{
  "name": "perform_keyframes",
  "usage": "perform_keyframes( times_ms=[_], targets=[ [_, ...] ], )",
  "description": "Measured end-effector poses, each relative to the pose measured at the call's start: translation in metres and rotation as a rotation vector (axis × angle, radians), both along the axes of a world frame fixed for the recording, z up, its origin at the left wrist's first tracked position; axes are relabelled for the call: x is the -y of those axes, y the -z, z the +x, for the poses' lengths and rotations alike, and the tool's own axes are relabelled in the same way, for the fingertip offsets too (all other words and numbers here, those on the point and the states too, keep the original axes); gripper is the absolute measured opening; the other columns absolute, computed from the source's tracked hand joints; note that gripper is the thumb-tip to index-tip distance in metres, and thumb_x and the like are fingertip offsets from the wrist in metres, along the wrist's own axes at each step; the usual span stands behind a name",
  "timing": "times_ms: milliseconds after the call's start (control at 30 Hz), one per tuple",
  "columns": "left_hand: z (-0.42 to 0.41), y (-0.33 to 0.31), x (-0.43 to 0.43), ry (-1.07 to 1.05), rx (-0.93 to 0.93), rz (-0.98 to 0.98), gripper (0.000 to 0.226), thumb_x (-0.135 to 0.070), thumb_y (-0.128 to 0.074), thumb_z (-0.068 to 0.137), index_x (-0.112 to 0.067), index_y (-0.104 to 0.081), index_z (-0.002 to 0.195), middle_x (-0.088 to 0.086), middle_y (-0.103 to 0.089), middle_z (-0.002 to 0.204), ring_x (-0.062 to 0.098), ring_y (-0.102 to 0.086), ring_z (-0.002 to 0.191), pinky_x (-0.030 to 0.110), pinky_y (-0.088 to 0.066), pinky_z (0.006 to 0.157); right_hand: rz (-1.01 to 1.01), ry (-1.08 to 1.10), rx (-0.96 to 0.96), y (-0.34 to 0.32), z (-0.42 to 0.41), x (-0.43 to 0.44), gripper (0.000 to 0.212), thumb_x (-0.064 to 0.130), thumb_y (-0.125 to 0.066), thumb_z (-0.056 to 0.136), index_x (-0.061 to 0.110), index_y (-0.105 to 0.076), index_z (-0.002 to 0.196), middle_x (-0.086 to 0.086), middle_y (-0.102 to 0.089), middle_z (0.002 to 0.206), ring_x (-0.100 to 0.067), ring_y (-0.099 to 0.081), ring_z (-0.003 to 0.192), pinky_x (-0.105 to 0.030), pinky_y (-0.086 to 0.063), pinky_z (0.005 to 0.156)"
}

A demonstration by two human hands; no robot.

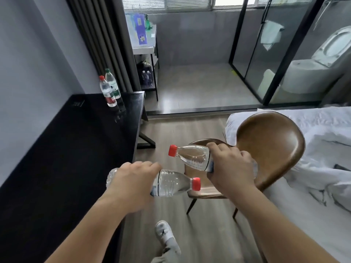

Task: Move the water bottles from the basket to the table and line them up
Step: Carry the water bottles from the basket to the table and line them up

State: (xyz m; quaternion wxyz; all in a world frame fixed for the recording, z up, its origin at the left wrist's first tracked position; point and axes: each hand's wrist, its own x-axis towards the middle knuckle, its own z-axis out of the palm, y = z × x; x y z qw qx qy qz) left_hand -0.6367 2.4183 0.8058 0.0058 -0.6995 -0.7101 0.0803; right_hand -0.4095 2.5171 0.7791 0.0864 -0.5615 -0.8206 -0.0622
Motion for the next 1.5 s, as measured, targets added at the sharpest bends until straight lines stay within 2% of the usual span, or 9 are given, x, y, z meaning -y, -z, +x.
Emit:
perform_keyframes(
  times_ms=[100, 167, 233, 300, 367, 533, 967, 1167, 1500],
  targets=[
    [-0.028, 0.009, -0.044, -0.01, 0.02, 0.002, 0.05, -0.031, -0.066, 0.077, -0.038, -0.048, 0.124, -0.015, -0.058, 0.108, 0.011, -0.057, 0.1, 0.025, -0.04, 0.076, -0.017, -0.026, 0.05, 0.003, -0.03, -0.045, 0.065, 0.031, -0.078, 0.069, 0.031, -0.057, 0.131, 0.005, -0.07, 0.107, -0.029, -0.066, 0.092, -0.043, -0.045, 0.081],
    [-0.046, 0.009, -0.074, -0.031, -0.006, 0.006, 0.048, -0.032, -0.065, 0.08, -0.039, -0.047, 0.124, -0.014, -0.057, 0.11, 0.011, -0.053, 0.093, 0.019, -0.025, 0.059, -0.023, -0.041, 0.048, 0.003, -0.052, -0.075, 0.062, 0.031, -0.074, 0.075, 0.033, -0.054, 0.134, 0.006, -0.068, 0.111, -0.028, -0.065, 0.098, -0.044, -0.044, 0.085],
    [-0.067, 0.006, -0.103, -0.04, -0.038, 0.002, 0.045, -0.032, -0.064, 0.084, -0.038, -0.046, 0.125, -0.014, -0.057, 0.111, 0.011, -0.045, 0.088, 0.021, -0.015, 0.053, -0.041, -0.049, 0.051, 0.001, -0.076, -0.103, 0.06, 0.031, -0.071, 0.078, 0.034, -0.051, 0.135, 0.006, -0.067, 0.113, -0.028, -0.065, 0.1, -0.044, -0.043, 0.086],
    [-0.092, 0.008, -0.129, -0.035, -0.019, 0.006, 0.045, -0.031, -0.064, 0.083, -0.036, -0.047, 0.124, -0.014, -0.057, 0.108, 0.011, -0.049, 0.089, 0.021, -0.027, 0.058, -0.065, -0.063, 0.052, -0.001, -0.102, -0.131, 0.06, 0.029, -0.069, 0.08, 0.035, -0.048, 0.136, 0.007, -0.065, 0.116, -0.027, -0.063, 0.103, -0.042, -0.042, 0.087],
    [-0.119, 0.01, -0.151, -0.035, 0.012, -0.019, 0.048, -0.03, -0.067, 0.079, -0.035, -0.049, 0.123, -0.014, -0.057, 0.104, 0.011, -0.057, 0.094, 0.026, -0.044, 0.075, -0.085, -0.07, 0.046, -0.003, -0.127, -0.156, 0.06, 0.027, -0.068, 0.08, 0.035, -0.047, 0.136, 0.008, -0.063, 0.119, -0.026, -0.062, 0.105, -0.042, -0.042, 0.089],
    [-0.172, 0.004, -0.182, -0.11, 0.035, -0.006, 0.047, -0.032, -0.066, 0.08, -0.036, -0.048, 0.123, -0.014, -0.057, 0.105, 0.012, -0.058, 0.098, 0.029, -0.046, 0.086, -0.092, -0.164, 0.059, -0.006, -0.188, -0.208, 0.062, 0.029, -0.068, 0.079, 0.035, -0.047, 0.137, 0.007, -0.064, 0.122, -0.028, -0.062, 0.107, -0.042, -0.041, 0.092],
    [-0.27, 0.017, -0.216, -0.674, 0.147, -0.032, 0.044, -0.033, -0.065, 0.079, -0.041, -0.048, 0.118, -0.017, -0.055, 0.101, 0.006, -0.056, 0.096, 0.027, -0.045, 0.089, -0.123, -0.679, 0.074, 0.014, -0.378, -0.332, 0.065, 0.036, -0.074, 0.076, 0.035, -0.046, 0.135, 0.007, -0.063, 0.12, -0.028, -0.062, 0.108, -0.044, -0.043, 0.09],
    [-0.276, 0.015, -0.249, -1.021, 0.12, -0.017, 0.047, -0.034, -0.069, 0.082, -0.041, -0.047, 0.122, -0.017, -0.056, 0.107, 0.008, -0.042, 0.087, 0.027, -0.031, 0.073, -0.114, -0.994, 0.111, 0.025, -0.46, -0.391, 0.067, 0.036, -0.075, 0.072, 0.032, -0.048, 0.133, 0.006, -0.063, 0.111, -0.029, -0.063, 0.1, -0.042, -0.042, 0.083],
    [-0.249, 0.04, -0.261, -1.329, 0.234, -0.015, 0.048, -0.033, -0.072, 0.075, -0.042, -0.044, 0.113, -0.016, -0.055, 0.103, 0.009, -0.056, 0.102, 0.032, -0.044, 0.089, -0.152, -1.346, 0.173, 0.043, -0.512, -0.409, 0.062, 0.038, -0.073, 0.078, 0.033, -0.046, 0.134, 0.006, -0.063, 0.115, -0.029, -0.063, 0.103, -0.044, -0.042, 0.085]
  ],
)
